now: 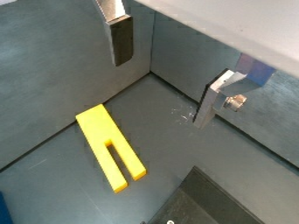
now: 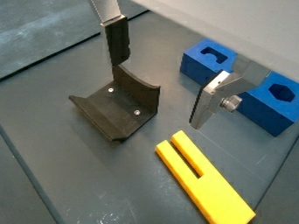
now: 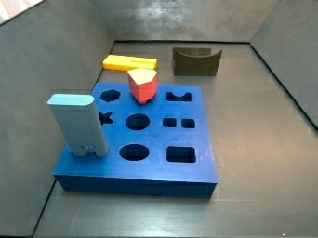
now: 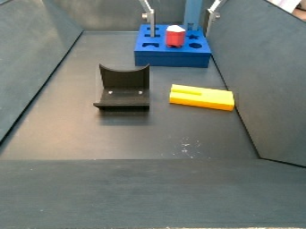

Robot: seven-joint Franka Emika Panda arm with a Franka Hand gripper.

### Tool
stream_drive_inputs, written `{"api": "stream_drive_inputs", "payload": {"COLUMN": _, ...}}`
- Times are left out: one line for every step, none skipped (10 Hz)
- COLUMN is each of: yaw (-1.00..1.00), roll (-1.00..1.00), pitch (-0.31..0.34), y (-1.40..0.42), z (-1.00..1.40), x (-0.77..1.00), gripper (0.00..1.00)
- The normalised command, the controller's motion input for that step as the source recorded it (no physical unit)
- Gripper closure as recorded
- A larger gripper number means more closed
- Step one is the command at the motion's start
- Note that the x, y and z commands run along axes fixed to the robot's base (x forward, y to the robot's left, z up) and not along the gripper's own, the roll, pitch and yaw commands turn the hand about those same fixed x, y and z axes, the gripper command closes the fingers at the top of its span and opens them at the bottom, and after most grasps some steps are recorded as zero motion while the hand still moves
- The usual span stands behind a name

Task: Pick up the double-square object. Move up. Place the double-square object on the fixture. Regrasp the double-square object. Move to above the board. Insert the double-square object.
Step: Pick up the double-square object.

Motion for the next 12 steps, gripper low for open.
{"api": "stream_drive_inputs", "payload": {"yaw": -0.07, "roll": 0.00, "pitch": 0.000, "y": -0.03, "z": 0.00, "x": 0.00, "gripper": 0.00}}
{"api": "stream_drive_inputs", "payload": {"yaw": -0.92, "roll": -0.02, "pitch": -0.050, "y": -0.25, "z": -0.25, "x": 0.00, "gripper": 0.00}}
{"api": "stream_drive_inputs", "payload": {"yaw": -1.00, "roll": -0.01, "pitch": -0.044, "y": 0.00, "z": -0.46, "x": 0.00, "gripper": 0.00}}
{"api": "stream_drive_inputs", "payload": {"yaw": -1.00, "roll": 0.00, "pitch": -0.041, "y": 0.00, "z": -0.47, "x": 0.00, "gripper": 0.00}}
{"api": "stream_drive_inputs", "payload": {"yaw": -1.00, "roll": 0.00, "pitch": -0.044, "y": 0.00, "z": -0.47, "x": 0.00, "gripper": 0.00}}
{"api": "stream_drive_inputs", "payload": {"yaw": -1.00, "roll": 0.00, "pitch": -0.043, "y": 0.00, "z": -0.47, "x": 0.00, "gripper": 0.00}}
{"api": "stream_drive_inputs", "payload": {"yaw": -1.00, "roll": 0.00, "pitch": -0.040, "y": 0.00, "z": -0.47, "x": 0.00, "gripper": 0.00}}
{"api": "stream_drive_inputs", "payload": {"yaw": -1.00, "roll": 0.00, "pitch": -0.040, "y": 0.00, "z": -0.47, "x": 0.00, "gripper": 0.00}}
{"api": "stream_drive_inputs", "payload": {"yaw": -1.00, "roll": 0.00, "pitch": -0.040, "y": 0.00, "z": -0.47, "x": 0.00, "gripper": 0.00}}
{"api": "stream_drive_inputs", "payload": {"yaw": -1.00, "roll": -0.04, "pitch": -0.050, "y": -0.02, "z": -0.41, "x": 0.00, "gripper": 0.00}}
{"api": "stream_drive_inputs", "payload": {"yaw": -1.00, "roll": -0.06, "pitch": -0.103, "y": -0.03, "z": -0.44, "x": 0.00, "gripper": 0.00}}
{"api": "stream_drive_inputs", "payload": {"yaw": -1.00, "roll": -0.06, "pitch": -0.107, "y": -0.04, "z": -0.44, "x": 0.00, "gripper": 0.00}}
